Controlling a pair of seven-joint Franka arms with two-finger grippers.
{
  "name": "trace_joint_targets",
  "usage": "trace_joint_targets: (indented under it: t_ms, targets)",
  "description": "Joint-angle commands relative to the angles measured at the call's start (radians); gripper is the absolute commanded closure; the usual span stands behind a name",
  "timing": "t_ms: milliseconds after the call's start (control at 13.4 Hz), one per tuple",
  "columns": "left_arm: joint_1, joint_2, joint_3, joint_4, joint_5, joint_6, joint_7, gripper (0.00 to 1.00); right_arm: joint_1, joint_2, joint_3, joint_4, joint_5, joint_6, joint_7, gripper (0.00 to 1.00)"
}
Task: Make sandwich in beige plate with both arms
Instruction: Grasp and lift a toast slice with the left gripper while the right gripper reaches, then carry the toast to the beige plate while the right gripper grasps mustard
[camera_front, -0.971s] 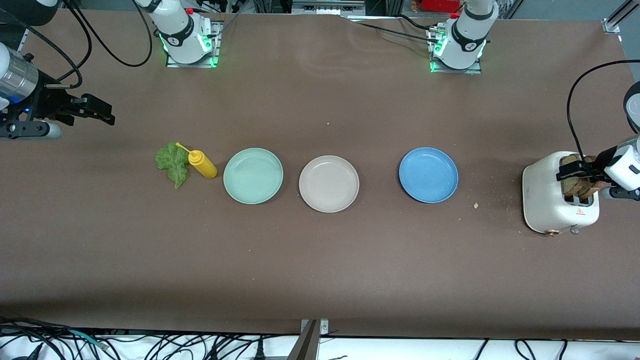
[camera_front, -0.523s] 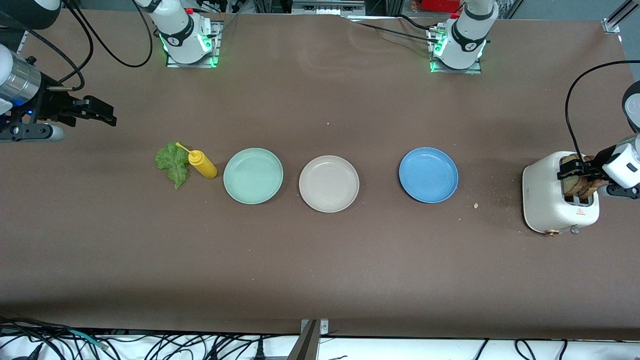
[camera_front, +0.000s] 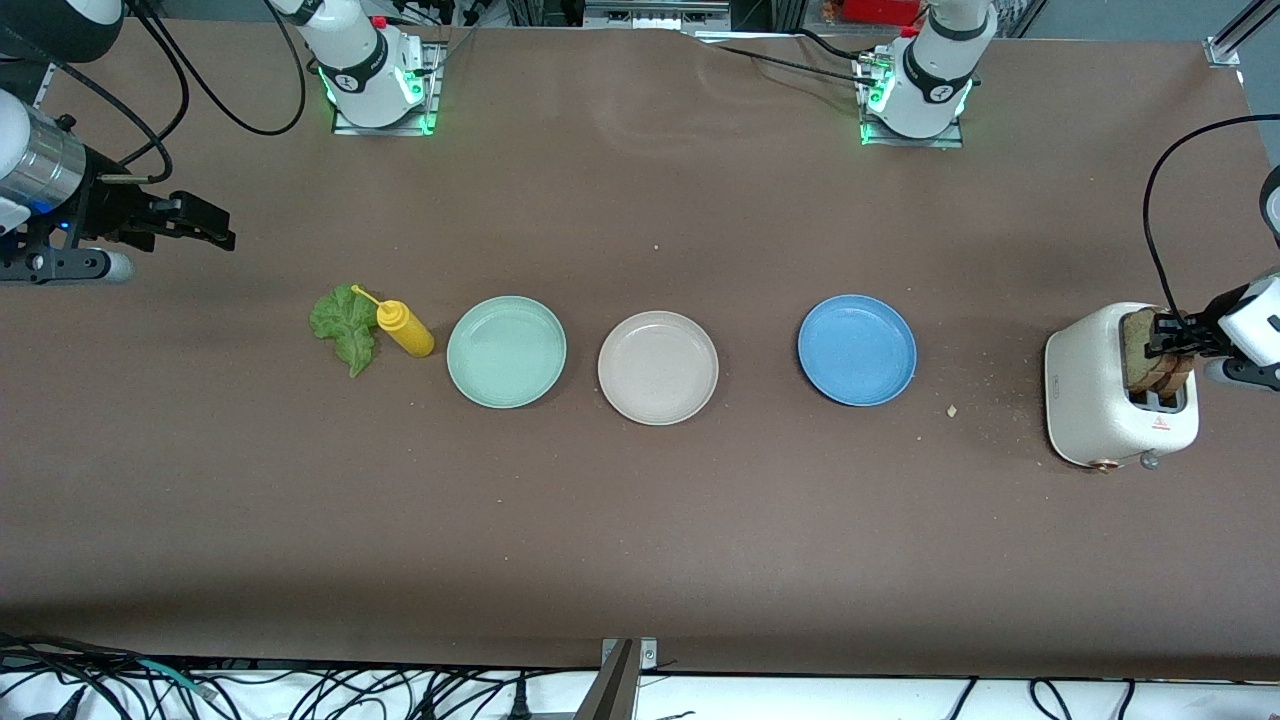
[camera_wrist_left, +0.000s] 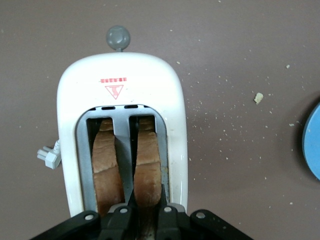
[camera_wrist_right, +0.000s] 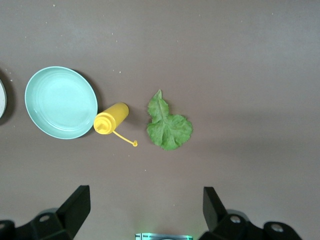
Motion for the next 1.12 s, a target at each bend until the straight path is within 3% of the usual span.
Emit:
trace_joint_targets:
  t_ms: [0,299,523,747,1046]
  targets:
    - [0.011,-0.023,-0.015,0.030,0.028,-0.056,0.087,1.00,0.000,0.014,-0.002,-0.007,0.016,-0.017,-0.029,0.00]
    - [0.003,-0.023,-0.016,0.156,0.028,-0.186,0.144,1.00,-0.005,0.005,-0.011,-0.078,0.017,0.034,-0.164,0.00]
    - [-0.010,-0.006,-0.016,0.272,0.011,-0.341,0.136,1.00,-0.006,-0.008,-0.072,-0.135,0.052,0.107,-0.410,0.00]
    - [-0.061,-0.005,-0.019,0.334,0.002,-0.422,0.132,1.00,-0.006,-0.003,-0.152,-0.193,0.133,0.185,-0.651,0.00]
    - [-0.133,0.012,-0.019,0.340,-0.124,-0.498,0.031,1.00,-0.008,0.057,-0.233,-0.251,0.297,0.233,-1.071,0.00]
